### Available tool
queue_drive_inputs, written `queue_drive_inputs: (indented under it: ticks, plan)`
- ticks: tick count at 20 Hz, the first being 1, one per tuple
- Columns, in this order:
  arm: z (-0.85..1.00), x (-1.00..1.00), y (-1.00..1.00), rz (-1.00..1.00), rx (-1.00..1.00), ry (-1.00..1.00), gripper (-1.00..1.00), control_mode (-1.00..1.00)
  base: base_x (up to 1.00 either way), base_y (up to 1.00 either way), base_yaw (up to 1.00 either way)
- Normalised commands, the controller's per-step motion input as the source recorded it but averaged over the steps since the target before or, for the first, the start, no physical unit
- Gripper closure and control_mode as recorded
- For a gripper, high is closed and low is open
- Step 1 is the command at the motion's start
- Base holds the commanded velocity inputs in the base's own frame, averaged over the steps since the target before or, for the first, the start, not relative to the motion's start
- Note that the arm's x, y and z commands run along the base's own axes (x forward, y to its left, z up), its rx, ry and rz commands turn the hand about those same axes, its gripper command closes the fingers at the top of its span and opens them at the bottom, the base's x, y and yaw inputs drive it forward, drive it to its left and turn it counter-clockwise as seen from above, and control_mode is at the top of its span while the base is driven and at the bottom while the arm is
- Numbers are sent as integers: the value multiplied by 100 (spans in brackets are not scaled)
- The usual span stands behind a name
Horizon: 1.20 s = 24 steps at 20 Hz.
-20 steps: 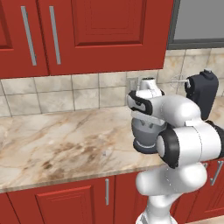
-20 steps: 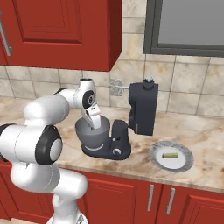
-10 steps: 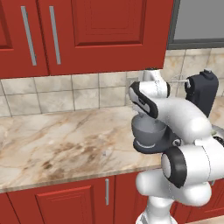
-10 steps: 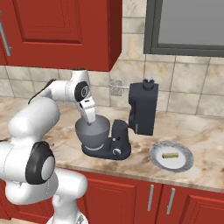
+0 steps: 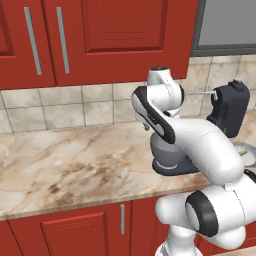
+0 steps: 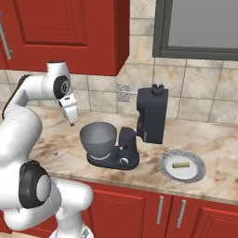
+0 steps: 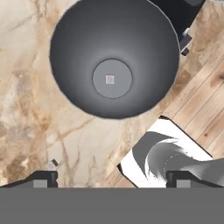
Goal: Add butter and sugar cubes to the stand mixer bowl and then turn on the stand mixer to begin making frosting.
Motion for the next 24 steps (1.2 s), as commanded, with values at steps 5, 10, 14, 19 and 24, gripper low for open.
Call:
queue_drive_inputs:
  ticks: [5, 10, 14, 19, 24]
  plan:
    - [1, -45, 77, 7, 0, 6, -100, -100, 0, 0, 0]
    - [-7, -14, 63, 14, 0, 10, -100, -100, 0, 0, 0]
    - [-32, 0, 38, 16, 1, 8, -100, -100, 0, 0, 0]
    - [-61, 1, 22, 16, 0, 1, -100, -100, 0, 0, 0]
    - [-63, 0, 9, 16, 0, 0, -100, -100, 0, 0, 0]
